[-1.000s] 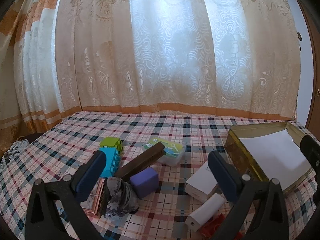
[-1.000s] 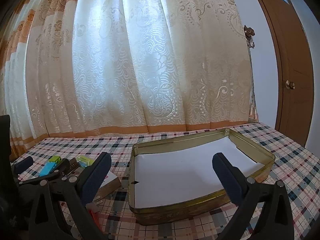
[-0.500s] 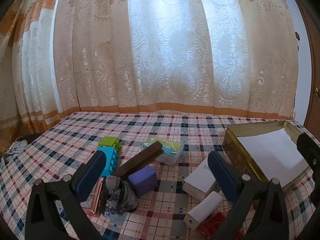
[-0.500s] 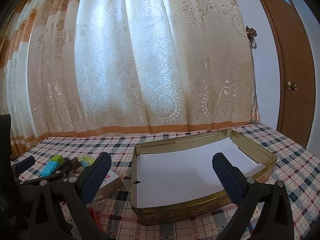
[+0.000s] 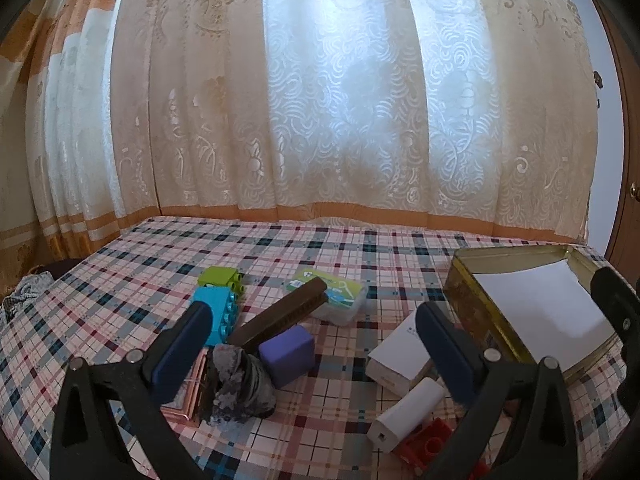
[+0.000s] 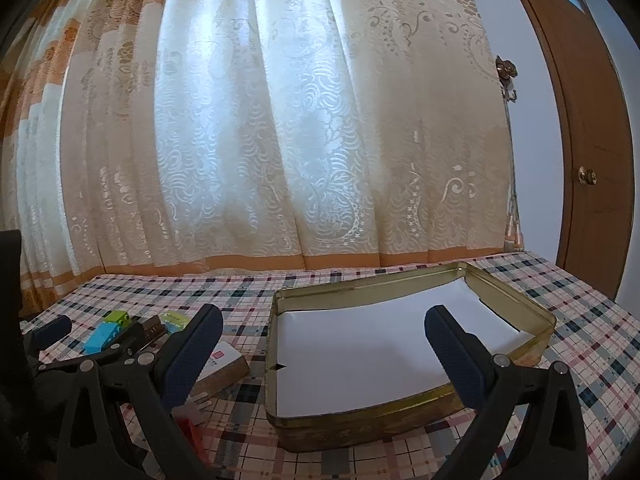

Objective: Organize rigid objects

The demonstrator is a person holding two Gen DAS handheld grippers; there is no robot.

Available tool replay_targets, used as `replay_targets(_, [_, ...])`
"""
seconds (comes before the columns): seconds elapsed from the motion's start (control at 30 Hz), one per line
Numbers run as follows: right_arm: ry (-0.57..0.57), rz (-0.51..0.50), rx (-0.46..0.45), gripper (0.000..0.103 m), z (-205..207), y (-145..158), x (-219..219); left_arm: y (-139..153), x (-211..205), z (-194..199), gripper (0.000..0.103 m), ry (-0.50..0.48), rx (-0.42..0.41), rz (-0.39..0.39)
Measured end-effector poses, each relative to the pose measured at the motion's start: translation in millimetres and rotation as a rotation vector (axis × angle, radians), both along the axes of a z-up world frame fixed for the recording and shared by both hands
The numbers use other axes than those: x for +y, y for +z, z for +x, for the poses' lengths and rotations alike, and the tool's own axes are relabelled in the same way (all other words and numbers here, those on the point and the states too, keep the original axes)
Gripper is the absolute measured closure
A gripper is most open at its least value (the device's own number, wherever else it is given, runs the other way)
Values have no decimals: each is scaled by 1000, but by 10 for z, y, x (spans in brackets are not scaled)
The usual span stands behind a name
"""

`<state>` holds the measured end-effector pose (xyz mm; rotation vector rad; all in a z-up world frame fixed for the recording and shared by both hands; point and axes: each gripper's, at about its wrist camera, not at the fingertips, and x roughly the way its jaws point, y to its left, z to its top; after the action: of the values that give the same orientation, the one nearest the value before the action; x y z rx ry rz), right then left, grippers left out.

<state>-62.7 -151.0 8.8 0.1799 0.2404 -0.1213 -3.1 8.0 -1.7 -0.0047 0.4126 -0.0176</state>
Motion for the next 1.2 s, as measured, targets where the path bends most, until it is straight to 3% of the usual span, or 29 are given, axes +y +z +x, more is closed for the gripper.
replay_targets(0.47, [42,-8,28,1,35,-46,96,-51,115,-79,0,-6,53,-28])
replay_targets(0.63, [67,-30,19,1,-4,-43,151,-71,187,-171,0,-10,69,11])
replay_targets(0.9, [200,36,119,1,66,-153,181,-147,627,-238,0,38,147,-12])
replay_targets(1.07, [314,17,210,27,131,-224,376,-190,961,-334,0,75,161,-38])
replay_targets(1.2, [401,1,262,27,155,-282,551,-231,1177,-364,0,92,191,-47])
